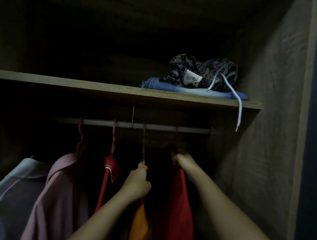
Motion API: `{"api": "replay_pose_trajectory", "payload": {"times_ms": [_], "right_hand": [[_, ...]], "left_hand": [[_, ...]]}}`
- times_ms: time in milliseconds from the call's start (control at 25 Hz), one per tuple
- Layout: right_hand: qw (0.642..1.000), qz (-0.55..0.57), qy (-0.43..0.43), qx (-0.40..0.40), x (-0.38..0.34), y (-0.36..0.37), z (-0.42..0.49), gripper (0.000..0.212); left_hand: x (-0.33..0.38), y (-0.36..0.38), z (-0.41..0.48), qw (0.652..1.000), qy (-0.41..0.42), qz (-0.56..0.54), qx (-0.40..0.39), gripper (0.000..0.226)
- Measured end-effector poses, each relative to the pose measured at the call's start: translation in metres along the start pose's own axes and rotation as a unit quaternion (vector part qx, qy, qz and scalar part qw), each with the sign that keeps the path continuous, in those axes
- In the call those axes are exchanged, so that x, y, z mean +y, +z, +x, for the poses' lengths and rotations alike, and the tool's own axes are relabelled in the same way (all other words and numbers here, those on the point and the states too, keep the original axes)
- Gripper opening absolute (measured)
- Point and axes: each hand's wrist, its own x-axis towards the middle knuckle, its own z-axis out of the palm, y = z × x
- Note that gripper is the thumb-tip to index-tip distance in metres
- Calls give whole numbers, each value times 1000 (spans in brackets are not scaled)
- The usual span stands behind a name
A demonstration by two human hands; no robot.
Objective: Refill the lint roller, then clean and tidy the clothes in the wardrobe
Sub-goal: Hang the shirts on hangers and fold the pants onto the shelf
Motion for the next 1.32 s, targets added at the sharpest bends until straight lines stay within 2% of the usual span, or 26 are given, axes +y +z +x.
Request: {"api": "replay_pose_trajectory", "payload": {"times_ms": [40,80,120,160,200,280,320,360,400,480,560,640,720,920,1000,1080,1200,1320], "right_hand": [[999,-28,-19,-9,1,-2,0,15],[993,-105,-53,-4,-3,-5,-5,23],[974,-192,-116,41,-7,-11,-10,27],[936,-248,-216,122,-14,-20,-20,26],[884,-260,-333,199,-27,-29,-37,22],[755,-237,-538,290,-60,-50,-71,22],[710,-226,-591,310,-79,-59,-84,25],[685,-216,-613,328,-98,-68,-92,25],[683,-212,-608,345,-118,-76,-93,23],[730,-252,-534,344,-158,-91,-79,21],[784,-373,-426,254,-189,-105,-49,38],[808,-463,-341,132,-206,-111,-19,66],[806,-504,-297,93,-210,-108,0,73],[787,-492,-329,177,-203,-110,10,34],[795,-452,-356,192,-203,-115,1,31],[812,-366,-405,208,-210,-121,-20,28],[840,-226,-459,179,-229,-135,-63,21],[849,-154,-491,120,-249,-145,-105,23]], "left_hand": [[5,-3,-5,998,2,70,9,62],[13,-7,-14,985,13,167,40,54],[23,-14,-25,965,55,236,104,43],[35,-24,-35,941,133,244,191,36],[48,-38,-46,910,231,206,274,36],[77,-77,-61,814,409,88,404,34],[91,-98,-59,773,456,55,437,33],[105,-117,-53,758,470,49,450,35],[120,-134,-44,769,455,63,444,38],[140,-153,-16,826,395,140,376,46],[146,-154,5,869,327,252,274,57],[144,-149,13,872,291,325,220,68],[143,-147,11,867,277,353,214,76],[145,-146,9,865,271,367,210,87],[144,-147,10,875,274,343,206,91],[145,-149,9,886,283,300,211,96],[151,-151,0,891,317,198,258,108],[168,-150,-17,869,399,80,282,119]]}}
